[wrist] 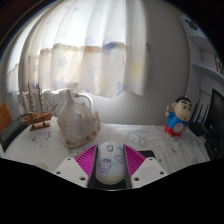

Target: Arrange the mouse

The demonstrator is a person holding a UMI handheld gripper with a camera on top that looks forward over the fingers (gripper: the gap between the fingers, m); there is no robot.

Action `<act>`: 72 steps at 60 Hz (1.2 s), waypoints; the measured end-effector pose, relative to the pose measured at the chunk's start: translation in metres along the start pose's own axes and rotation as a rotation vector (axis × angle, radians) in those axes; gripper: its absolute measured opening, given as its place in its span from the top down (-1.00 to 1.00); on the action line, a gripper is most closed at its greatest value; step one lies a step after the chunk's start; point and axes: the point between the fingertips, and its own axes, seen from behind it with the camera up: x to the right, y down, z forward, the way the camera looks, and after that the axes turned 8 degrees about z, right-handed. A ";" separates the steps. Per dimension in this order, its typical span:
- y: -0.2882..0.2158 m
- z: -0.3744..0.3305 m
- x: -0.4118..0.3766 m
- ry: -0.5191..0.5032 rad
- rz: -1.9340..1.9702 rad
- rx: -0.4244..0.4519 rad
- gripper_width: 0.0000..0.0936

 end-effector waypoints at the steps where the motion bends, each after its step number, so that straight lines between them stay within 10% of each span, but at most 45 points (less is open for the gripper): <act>1: 0.010 0.007 0.007 -0.004 0.002 -0.016 0.10; 15: 0.086 0.042 0.045 -0.060 0.063 -0.141 -0.01; 22: 0.085 0.036 0.054 -0.022 0.056 -0.182 -0.84; 51: 0.020 -0.244 0.012 -0.002 0.073 -0.251 -0.81; 72: 0.004 -0.288 -0.008 0.041 0.071 -0.209 -0.81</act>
